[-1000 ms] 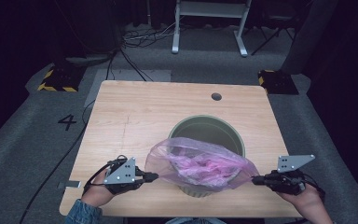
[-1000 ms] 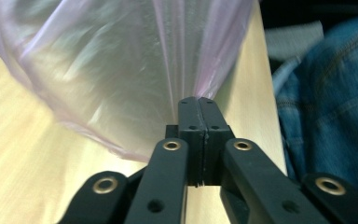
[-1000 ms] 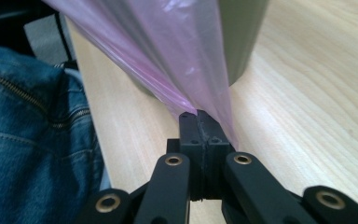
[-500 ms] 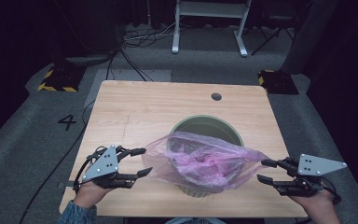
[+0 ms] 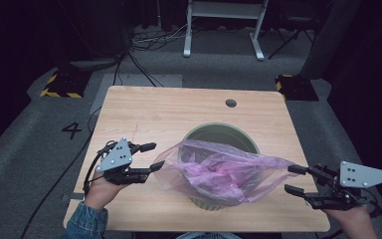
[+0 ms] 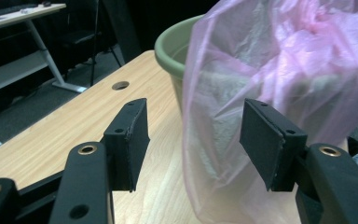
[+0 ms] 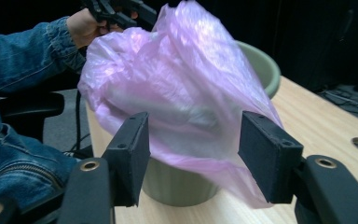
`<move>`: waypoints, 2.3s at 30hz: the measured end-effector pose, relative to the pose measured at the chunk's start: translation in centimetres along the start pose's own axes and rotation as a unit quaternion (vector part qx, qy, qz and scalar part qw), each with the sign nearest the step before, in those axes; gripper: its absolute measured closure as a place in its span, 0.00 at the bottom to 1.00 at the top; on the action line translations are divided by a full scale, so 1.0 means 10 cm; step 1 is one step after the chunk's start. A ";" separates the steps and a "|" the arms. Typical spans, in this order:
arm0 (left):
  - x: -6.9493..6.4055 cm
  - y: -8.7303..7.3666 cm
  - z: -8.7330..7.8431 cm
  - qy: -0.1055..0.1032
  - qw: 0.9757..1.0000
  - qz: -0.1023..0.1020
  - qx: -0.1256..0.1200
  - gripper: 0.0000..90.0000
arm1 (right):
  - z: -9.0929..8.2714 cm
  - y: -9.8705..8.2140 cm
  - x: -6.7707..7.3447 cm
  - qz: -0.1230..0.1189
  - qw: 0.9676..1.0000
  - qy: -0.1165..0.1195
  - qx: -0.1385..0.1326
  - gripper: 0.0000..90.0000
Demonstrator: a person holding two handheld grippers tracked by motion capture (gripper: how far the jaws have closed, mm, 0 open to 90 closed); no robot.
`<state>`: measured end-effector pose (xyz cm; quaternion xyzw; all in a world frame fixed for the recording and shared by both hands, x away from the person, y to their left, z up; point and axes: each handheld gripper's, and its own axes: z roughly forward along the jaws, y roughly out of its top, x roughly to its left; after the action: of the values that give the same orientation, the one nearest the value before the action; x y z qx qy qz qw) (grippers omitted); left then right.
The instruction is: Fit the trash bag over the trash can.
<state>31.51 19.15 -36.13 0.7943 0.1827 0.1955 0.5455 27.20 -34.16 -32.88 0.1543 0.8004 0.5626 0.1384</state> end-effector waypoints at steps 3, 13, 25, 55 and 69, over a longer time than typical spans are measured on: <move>0.03 0.00 0.04 0.004 1.000 0.000 0.006 0.47 | -0.04 0.04 -0.01 -0.003 1.000 -0.010 -0.011 0.46; 0.08 0.04 0.23 -0.011 1.000 0.004 0.023 0.51 | 0.28 0.09 -0.10 -0.011 0.997 -0.053 0.057 0.58; 0.10 0.13 0.40 -0.026 0.999 0.012 0.020 1.00 | 0.55 0.11 -0.41 0.041 0.995 -0.046 0.083 1.00; 0.15 -0.12 0.62 -0.130 0.987 -0.073 0.063 0.43 | 0.62 0.06 -0.36 0.023 0.995 -0.007 0.098 0.94; 0.04 -0.08 0.59 -0.063 0.996 -0.029 0.058 1.00 | 0.60 0.08 -0.35 0.017 0.994 -0.011 0.105 0.96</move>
<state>34.82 14.94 -38.81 0.8301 0.1814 0.1181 0.5139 32.85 -30.17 -33.96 0.1878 0.8508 0.4758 0.1205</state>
